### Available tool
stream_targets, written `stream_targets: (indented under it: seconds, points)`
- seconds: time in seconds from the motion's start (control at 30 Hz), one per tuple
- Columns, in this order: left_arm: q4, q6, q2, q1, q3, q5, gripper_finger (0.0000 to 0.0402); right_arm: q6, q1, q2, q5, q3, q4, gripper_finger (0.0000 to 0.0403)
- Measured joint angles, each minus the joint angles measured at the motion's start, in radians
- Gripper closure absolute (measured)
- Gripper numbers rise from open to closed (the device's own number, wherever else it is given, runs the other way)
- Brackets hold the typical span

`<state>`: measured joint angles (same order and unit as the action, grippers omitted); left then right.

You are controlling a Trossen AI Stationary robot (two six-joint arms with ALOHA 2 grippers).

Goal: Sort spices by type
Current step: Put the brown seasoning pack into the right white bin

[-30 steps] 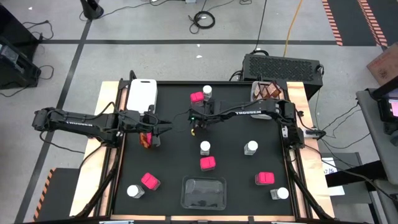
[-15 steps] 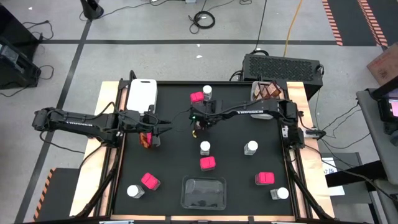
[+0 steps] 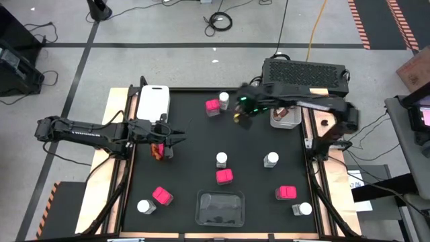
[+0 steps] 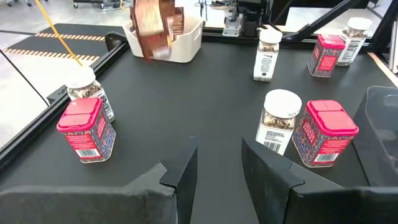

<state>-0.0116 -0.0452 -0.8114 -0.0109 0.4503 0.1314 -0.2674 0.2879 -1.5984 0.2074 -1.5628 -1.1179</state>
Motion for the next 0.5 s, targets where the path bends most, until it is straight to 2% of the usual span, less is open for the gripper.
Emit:
stream_targets:
  seconds: [0.23,0.37,0.5]
  points:
    - [-0.001,0.013,0.000,0.000,-0.001,0.000,0.0274,-0.158,0.119,0.345,0.013,0.250,-0.039,0.0403]
    - [-0.005,0.025,0.000,0.000,-0.001,0.000,0.0274,-0.236,0.132,0.495,0.128,0.318,-0.075,0.0403]
    - [-0.011,0.025,0.000,0.000,-0.002,0.000,0.0274,-0.348,0.132,0.573,0.236,0.352,-0.214,0.0403]
